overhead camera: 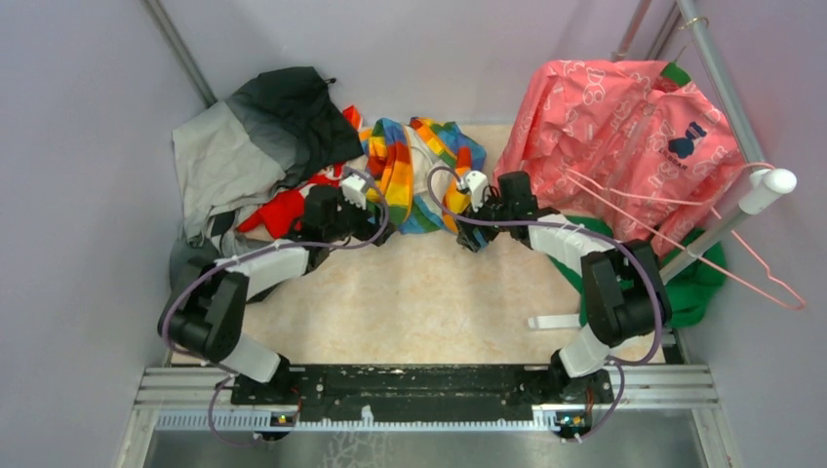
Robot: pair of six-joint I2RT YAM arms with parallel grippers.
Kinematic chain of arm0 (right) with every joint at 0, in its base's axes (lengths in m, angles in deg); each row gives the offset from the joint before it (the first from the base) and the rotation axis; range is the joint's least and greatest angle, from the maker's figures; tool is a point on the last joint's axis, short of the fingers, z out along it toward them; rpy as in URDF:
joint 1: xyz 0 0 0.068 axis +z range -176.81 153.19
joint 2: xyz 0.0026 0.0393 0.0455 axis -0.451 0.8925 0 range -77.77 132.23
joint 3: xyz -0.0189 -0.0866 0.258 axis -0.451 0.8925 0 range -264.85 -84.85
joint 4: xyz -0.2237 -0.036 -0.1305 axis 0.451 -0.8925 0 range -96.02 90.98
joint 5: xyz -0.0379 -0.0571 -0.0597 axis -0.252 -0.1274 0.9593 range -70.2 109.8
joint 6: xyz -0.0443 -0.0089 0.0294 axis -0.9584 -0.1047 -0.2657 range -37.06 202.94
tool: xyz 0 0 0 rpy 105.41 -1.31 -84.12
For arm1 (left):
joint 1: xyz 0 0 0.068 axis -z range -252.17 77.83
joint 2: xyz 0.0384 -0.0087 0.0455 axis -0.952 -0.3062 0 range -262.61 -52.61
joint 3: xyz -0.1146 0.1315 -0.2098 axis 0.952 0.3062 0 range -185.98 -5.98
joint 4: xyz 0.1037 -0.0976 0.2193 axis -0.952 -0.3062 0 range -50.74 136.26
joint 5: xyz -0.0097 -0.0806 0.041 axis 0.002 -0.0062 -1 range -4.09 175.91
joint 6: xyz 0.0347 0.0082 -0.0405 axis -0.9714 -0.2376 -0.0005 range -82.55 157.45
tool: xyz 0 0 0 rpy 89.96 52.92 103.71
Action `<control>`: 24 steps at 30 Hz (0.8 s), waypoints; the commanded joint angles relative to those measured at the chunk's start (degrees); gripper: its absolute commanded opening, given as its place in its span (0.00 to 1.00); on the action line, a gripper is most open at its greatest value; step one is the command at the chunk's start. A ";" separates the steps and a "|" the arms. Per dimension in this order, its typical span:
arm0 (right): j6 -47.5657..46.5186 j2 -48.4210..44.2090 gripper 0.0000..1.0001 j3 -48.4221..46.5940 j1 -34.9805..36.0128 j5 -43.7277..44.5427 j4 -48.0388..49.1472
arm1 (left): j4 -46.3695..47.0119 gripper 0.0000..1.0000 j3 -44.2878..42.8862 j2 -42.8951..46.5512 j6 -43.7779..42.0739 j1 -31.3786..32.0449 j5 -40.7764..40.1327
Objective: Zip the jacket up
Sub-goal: Move the jacket to the center of the board, then pick up the jacket from the center of the board.
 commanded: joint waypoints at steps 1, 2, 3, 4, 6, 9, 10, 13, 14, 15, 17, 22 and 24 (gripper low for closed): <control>-0.94 0.21 0.81 0.05 -0.45 2.90 4.01 | 3.99 0.89 -5.63 -7.81 -8.51 3.78 -5.06; -0.73 0.67 0.81 -0.01 -0.46 3.10 4.27 | 3.80 0.89 -6.95 -9.89 -9.30 4.61 -6.11; -0.50 1.31 0.81 -0.14 -0.46 3.33 4.40 | 3.07 0.89 -8.56 -11.74 -9.92 5.34 -6.96; -0.26 1.96 0.81 -0.38 -0.44 3.46 4.30 | 2.13 0.89 -10.20 -13.42 -10.66 6.12 -8.53; 0.19 3.03 0.80 -0.69 -0.42 3.84 4.55 | -0.75 0.87 -13.20 -16.20 -12.09 7.48 -13.60; 1.67 4.14 0.79 -0.88 -0.42 5.60 4.92 | -4.63 0.81 -15.69 -18.58 -12.90 8.38 -17.77; 1.96 4.62 0.78 -1.07 -0.43 5.97 6.04 | -5.16 0.78 -15.83 -18.90 -12.87 8.50 -18.41; 2.72 6.19 0.72 -1.82 -0.46 6.10 6.45 | -5.44 0.64 -15.22 -19.11 -12.94 8.55 -18.54; 2.84 6.75 0.69 -2.24 -0.46 5.98 6.00 | -5.57 0.55 -15.16 -19.20 -12.93 8.55 -18.54; 2.92 7.29 0.67 -2.57 -0.45 5.96 5.63 | -5.88 0.51 -15.27 -19.41 -12.86 8.55 -18.54; 2.97 7.76 0.63 -2.97 -0.46 6.43 5.52 | -6.68 0.42 -15.84 -20.04 -12.78 8.50 -18.54; 2.43 6.60 0.32 -3.18 -0.46 6.60 5.52 | -8.83 0.12 -17.86 -21.27 -12.92 8.34 -17.55; 2.25 4.95 0.16 -3.18 -0.46 4.84 4.01 | -10.02 0.06 -17.83 -19.66 -12.30 8.25 -16.03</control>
